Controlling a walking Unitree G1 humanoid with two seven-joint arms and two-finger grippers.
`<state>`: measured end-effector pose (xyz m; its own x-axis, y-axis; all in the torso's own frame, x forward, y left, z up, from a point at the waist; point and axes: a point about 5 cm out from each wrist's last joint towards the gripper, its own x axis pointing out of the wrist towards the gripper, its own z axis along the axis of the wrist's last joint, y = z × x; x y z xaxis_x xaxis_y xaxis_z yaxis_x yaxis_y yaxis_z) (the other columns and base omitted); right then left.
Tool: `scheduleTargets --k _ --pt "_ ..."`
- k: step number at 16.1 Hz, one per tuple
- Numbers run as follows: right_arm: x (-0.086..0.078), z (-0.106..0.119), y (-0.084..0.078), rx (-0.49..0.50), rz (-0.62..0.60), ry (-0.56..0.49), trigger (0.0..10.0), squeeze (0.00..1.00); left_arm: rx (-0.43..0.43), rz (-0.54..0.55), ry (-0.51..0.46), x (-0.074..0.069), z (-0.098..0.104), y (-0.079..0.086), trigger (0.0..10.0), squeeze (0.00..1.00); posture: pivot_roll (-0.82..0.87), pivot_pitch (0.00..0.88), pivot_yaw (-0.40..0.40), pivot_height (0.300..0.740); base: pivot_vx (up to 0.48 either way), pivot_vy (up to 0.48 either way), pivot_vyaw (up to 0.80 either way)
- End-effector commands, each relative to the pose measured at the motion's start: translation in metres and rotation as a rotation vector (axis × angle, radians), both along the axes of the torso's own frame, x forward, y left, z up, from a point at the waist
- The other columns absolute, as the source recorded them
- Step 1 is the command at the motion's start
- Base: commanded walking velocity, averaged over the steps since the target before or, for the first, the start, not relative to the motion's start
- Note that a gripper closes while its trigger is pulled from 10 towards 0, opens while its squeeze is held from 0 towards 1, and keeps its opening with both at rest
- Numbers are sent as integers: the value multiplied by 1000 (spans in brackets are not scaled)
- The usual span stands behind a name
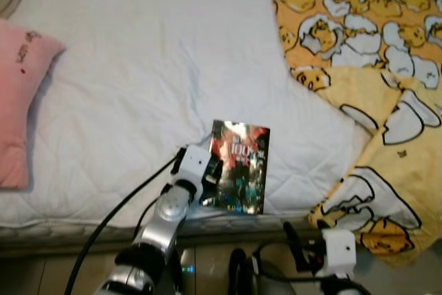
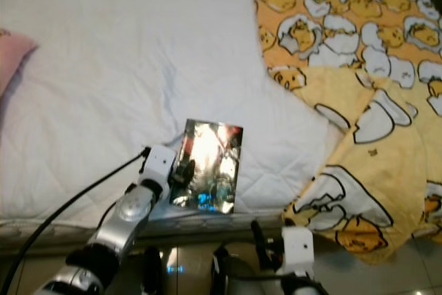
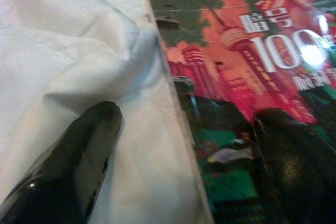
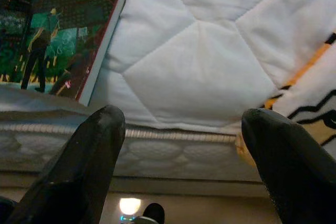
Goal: Clean up the room
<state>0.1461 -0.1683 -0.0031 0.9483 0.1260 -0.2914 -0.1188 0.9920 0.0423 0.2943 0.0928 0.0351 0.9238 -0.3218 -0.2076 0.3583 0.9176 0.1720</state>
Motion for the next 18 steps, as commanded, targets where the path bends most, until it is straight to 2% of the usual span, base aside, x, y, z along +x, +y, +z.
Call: scheduleTargets --k 1,2,4,6,7,8,10,11,14,17,18 --pt "-7 2 -6 -34 8 -6 10000 0 -6 -15 -87 -5 9 -4 10000 1000 -18 220 -87 740 0 0 0" --pt "-10 4 -5 -60 32 -17 10000 0 -6 -13 -169 -7 19 -1 10000 1000 -15 222 -84 740 0 0 0" --pt "-13 4 -4 -65 32 -13 10000 0 -31 -115 -173 -16 21 -11 10000 1000 -13 224 -84 740 0 0 0" --pt "-13 2 -4 -72 33 -7 10000 0 -134 -137 -32 -24 9 -19 10000 1000 -12 227 -82 740 0 0 0" --pt "-12 2 -4 -76 30 -6 10000 0 -150 -158 55 -29 -4 -24 10000 1000 -24 225 -79 740 0 0 0" --pt "-12 3 -4 -80 24 -10 10000 0 -152 -145 85 -30 -9 -24 10000 0 -31 224 -78 740 0 0 0" --pt "-11 4 -7 -89 12 -19 10000 0 -149 -93 117 -27 -16 -19 10000 0 -50 217 -68 740 0 0 0" --pt "-11 4 -9 -97 2 -20 10000 0 -103 -107 82 -24 -14 -18 10000 0 -54 208 -58 740 0 0 0" --pt "-9 5 -10 -102 -27 -30 10000 0 -92 -98 50 -14 -7 -19 10000 0 -70 192 -42 740 0 0 0" --pt "-13 4 -10 -105 -21 -24 10000 0 -96 -146 101 -20 -16 -31 10000 0 -71 193 -44 740 0 0 0" --pt "-15 3 -11 -109 -19 -17 10000 0 -95 -154 153 -25 -24 -35 10000 0 -74 193 -47 740 0 0 0"
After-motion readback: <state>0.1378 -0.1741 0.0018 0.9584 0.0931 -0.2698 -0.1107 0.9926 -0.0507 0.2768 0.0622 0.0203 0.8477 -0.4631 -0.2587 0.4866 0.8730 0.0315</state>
